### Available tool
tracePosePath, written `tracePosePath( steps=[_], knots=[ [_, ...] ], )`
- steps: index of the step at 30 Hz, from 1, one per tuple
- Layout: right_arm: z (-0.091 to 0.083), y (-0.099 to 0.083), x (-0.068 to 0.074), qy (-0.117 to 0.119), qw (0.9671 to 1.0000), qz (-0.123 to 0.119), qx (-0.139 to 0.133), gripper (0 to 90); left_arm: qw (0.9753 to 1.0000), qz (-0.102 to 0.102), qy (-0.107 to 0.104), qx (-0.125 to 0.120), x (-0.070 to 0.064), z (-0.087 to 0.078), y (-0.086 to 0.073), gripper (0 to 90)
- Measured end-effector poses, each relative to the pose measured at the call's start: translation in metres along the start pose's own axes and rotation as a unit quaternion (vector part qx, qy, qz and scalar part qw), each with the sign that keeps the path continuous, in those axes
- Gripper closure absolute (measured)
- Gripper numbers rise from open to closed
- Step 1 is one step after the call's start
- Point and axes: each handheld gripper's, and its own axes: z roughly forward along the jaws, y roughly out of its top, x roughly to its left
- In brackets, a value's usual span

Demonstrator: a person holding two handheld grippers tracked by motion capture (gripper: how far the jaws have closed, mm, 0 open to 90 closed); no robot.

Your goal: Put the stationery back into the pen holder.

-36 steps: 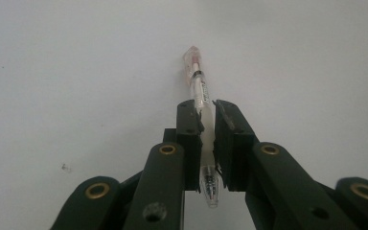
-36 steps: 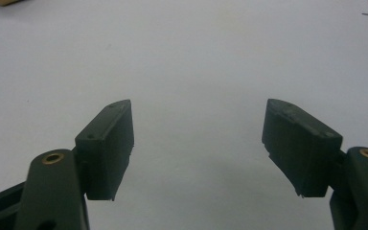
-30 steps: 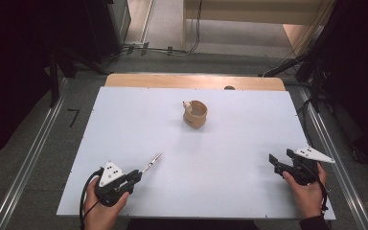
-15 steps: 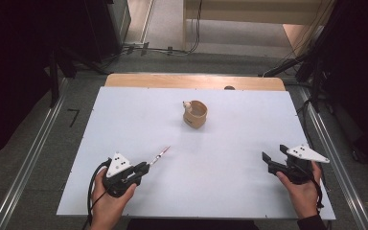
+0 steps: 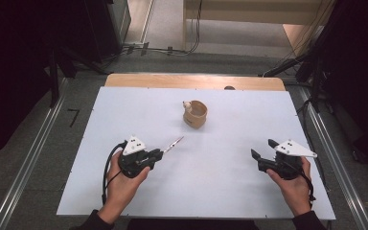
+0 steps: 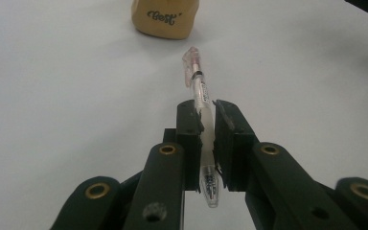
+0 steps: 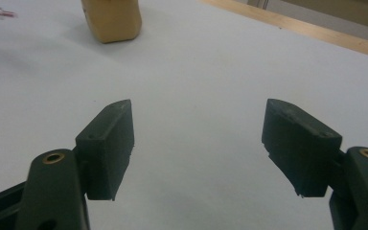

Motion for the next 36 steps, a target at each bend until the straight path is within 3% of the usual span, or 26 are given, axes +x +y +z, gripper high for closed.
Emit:
tracePosePath(
  steps=[9, 26, 36],
  knots=[
    [0.016, 0.012, 0.016, 0.013, 0.9998, -0.018, 0.001, 25.5, 0.9999, 0.005, -0.007, 0.009, 0.0, 0.016, 0.021, 81.8],
    [0.047, 0.033, 0.049, 0.033, 0.9977, -0.058, -0.005, 26.4, 0.9997, 0.001, -0.012, 0.019, 0.004, 0.038, 0.036, 81.8],
    [0.062, 0.042, 0.062, 0.045, 0.9953, -0.085, -0.012, 27.2, 0.9992, 0.005, -0.036, 0.018, -0.001, 0.051, 0.047, 81.8]
  ],
)
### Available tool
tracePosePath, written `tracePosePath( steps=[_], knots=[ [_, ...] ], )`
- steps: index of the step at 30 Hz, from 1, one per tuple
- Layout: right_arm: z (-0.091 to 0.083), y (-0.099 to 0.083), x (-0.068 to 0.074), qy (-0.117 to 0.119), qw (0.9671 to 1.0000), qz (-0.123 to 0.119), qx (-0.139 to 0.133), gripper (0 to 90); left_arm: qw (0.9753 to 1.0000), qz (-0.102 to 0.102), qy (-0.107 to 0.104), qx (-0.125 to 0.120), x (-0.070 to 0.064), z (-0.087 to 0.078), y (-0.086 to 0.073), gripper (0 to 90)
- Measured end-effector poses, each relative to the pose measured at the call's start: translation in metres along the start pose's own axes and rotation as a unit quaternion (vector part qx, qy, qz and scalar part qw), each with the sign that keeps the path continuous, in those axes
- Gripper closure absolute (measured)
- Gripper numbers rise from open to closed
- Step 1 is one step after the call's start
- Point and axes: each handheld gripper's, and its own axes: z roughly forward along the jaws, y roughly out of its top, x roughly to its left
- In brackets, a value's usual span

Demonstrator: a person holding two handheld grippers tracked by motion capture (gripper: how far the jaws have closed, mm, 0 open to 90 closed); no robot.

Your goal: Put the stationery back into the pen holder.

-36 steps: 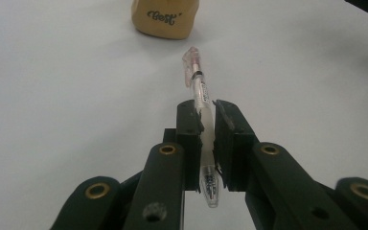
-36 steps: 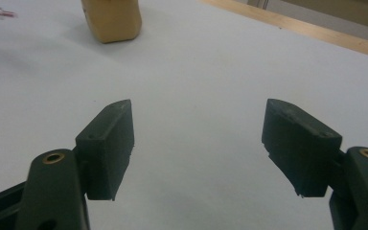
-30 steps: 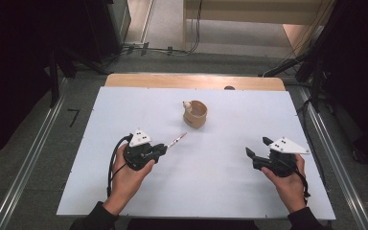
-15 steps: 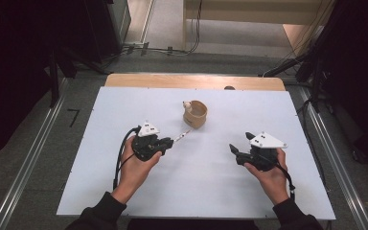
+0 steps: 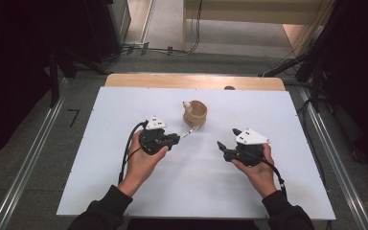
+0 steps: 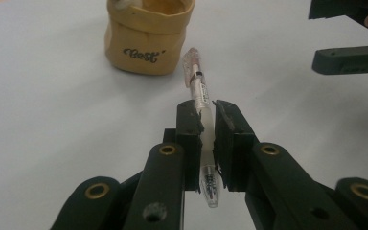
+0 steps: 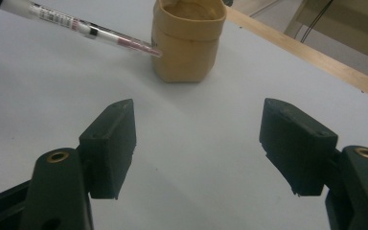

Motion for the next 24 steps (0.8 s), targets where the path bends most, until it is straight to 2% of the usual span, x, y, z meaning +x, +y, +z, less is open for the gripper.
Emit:
tracePosePath(
  steps=[6, 15, 17, 19, 24],
  knots=[
    [0.009, 0.009, 0.008, 0.005, 0.9998, -0.018, -0.002, 27.4, 1.0, 0.003, -0.005, 0.002, -0.003, 0.007, 0.004, 81.8],
    [0.023, 0.015, 0.017, 0.01, 0.9994, -0.034, 0.002, 29.1, 0.9999, 0.005, -0.01, 0.006, -0.007, 0.016, 0.009, 81.8],
    [0.025, 0.016, 0.019, 0.011, 0.9993, -0.037, 0.001, 29.5, 0.9998, 0.007, -0.014, 0.007, -0.009, 0.017, 0.011, 81.8],
    [0.03, 0.019, 0.022, 0.013, 0.9985, -0.053, -0.002, 30.4, 0.9998, 0.009, -0.018, 0.006, -0.012, 0.019, 0.013, 81.8],
    [0.036, 0.02, 0.027, 0.014, 0.9979, -0.063, 0.001, 31.1, 0.9995, 0.016, -0.025, 0.009, -0.018, 0.023, 0.016, 81.8]
  ],
)
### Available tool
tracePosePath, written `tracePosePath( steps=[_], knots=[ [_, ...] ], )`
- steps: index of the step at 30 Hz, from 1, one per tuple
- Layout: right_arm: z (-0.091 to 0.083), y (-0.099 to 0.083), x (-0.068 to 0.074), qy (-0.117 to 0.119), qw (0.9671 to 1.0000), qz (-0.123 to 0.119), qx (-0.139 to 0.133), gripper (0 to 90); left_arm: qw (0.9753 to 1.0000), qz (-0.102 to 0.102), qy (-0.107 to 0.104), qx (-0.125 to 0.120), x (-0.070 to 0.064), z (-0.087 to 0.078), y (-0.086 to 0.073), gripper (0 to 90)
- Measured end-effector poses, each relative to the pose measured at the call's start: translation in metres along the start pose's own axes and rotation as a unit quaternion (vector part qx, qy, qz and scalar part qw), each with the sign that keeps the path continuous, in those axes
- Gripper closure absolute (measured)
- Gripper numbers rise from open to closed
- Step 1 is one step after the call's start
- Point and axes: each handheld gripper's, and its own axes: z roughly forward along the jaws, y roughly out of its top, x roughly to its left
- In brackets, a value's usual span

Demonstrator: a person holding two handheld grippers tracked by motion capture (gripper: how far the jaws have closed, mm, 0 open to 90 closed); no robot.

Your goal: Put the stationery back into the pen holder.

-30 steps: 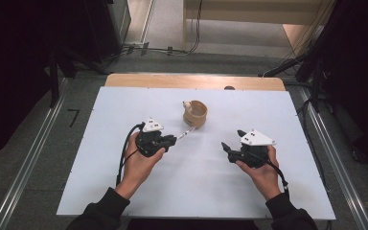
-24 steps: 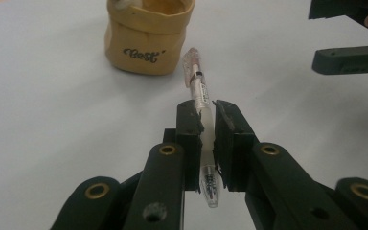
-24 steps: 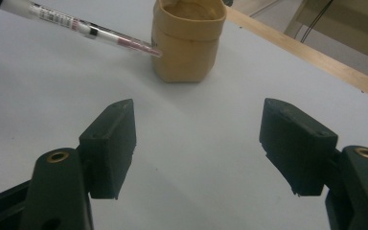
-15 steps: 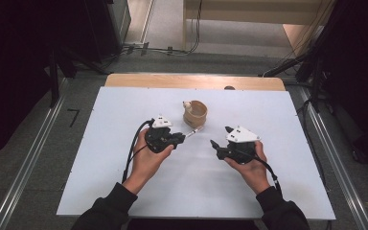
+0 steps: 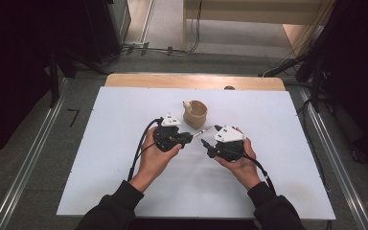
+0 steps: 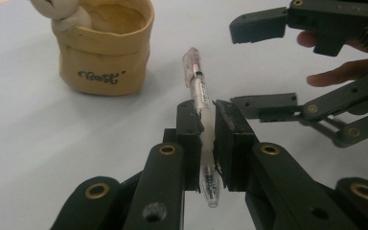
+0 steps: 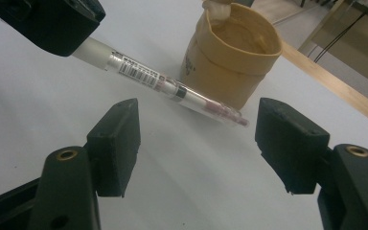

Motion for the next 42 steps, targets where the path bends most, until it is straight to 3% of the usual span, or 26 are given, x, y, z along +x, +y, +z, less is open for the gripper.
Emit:
tracePosePath(
  steps=[16, 25, 29, 37, 42],
  knots=[
    [0.013, 0.001, 0.004, -0.009, 0.9992, -0.037, 0.011, 33.4, 1.0, 0.004, -0.006, 0.004, -0.008, 0.007, 0.005, 81.8],
    [0.019, 0.004, 0.007, -0.022, 0.9972, -0.071, 0.009, 38.1, 0.9999, 0.003, -0.011, 0.004, -0.011, 0.009, 0.007, 81.8],
    [0.02, 0.004, 0.008, -0.017, 0.9965, -0.081, 0.01, 48.7, 0.9999, 0.0, -0.013, 0.004, -0.01, 0.01, 0.007, 81.8],
    [0.02, 0.004, 0.01, -0.009, 0.9949, -0.097, 0.023, 58.1, 0.9998, -0.011, -0.017, -0.002, -0.009, 0.01, 0.007, 81.7],
    [0.021, 0.003, 0.018, -0.004, 0.9924, -0.119, 0.033, 68.4, 0.9994, -0.02, -0.015, -0.021, -0.006, 0.008, 0.009, 81.8]
  ],
)
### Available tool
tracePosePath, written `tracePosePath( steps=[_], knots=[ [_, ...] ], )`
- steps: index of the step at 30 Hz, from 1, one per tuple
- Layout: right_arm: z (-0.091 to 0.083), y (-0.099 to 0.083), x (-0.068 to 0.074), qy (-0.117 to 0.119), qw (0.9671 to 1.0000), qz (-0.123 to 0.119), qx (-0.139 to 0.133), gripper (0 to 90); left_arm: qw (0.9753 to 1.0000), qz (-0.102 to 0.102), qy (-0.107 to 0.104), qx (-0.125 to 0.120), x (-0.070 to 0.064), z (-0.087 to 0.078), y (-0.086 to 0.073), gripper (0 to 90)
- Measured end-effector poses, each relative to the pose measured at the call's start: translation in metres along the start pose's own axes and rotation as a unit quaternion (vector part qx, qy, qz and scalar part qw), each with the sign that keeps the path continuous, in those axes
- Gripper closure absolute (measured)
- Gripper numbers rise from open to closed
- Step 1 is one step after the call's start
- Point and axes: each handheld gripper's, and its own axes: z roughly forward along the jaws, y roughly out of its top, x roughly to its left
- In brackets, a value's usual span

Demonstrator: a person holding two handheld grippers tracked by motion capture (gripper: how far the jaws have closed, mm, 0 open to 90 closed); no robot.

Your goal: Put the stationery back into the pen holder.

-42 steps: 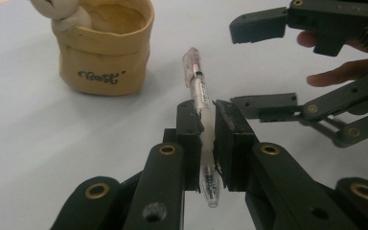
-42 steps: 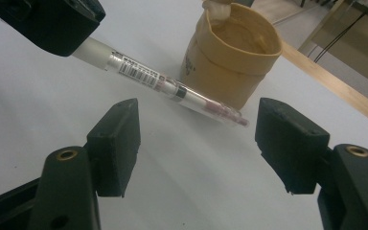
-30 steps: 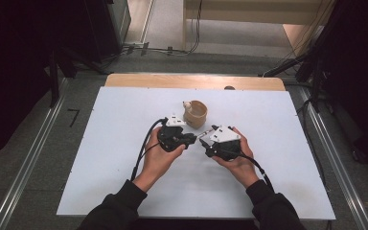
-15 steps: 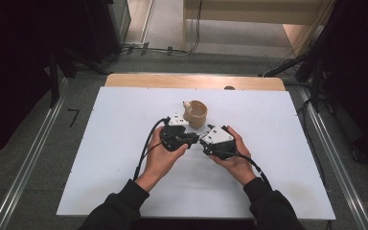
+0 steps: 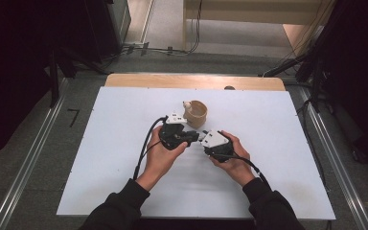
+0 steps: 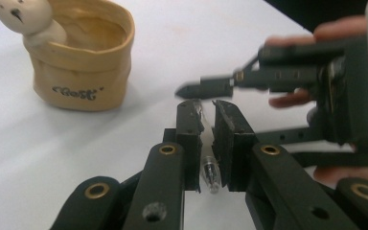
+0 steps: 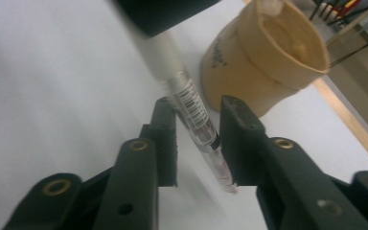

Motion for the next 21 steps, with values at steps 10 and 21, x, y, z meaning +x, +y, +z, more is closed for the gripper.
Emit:
tracePosePath(
  steps=[10, 21],
  knots=[
    [0.0, 0.004, 0.009, 0.007, 0.9996, -0.028, -0.002, 76.8, 0.9994, -0.019, 0.003, -0.029, 0.007, -0.004, 0.002, 80.2],
    [-0.002, 0.003, 0.007, 0.011, 0.9998, -0.019, -0.001, 77.2, 0.9955, -0.043, 0.023, -0.081, 0.019, -0.011, 0.004, 62.5]
  ],
)
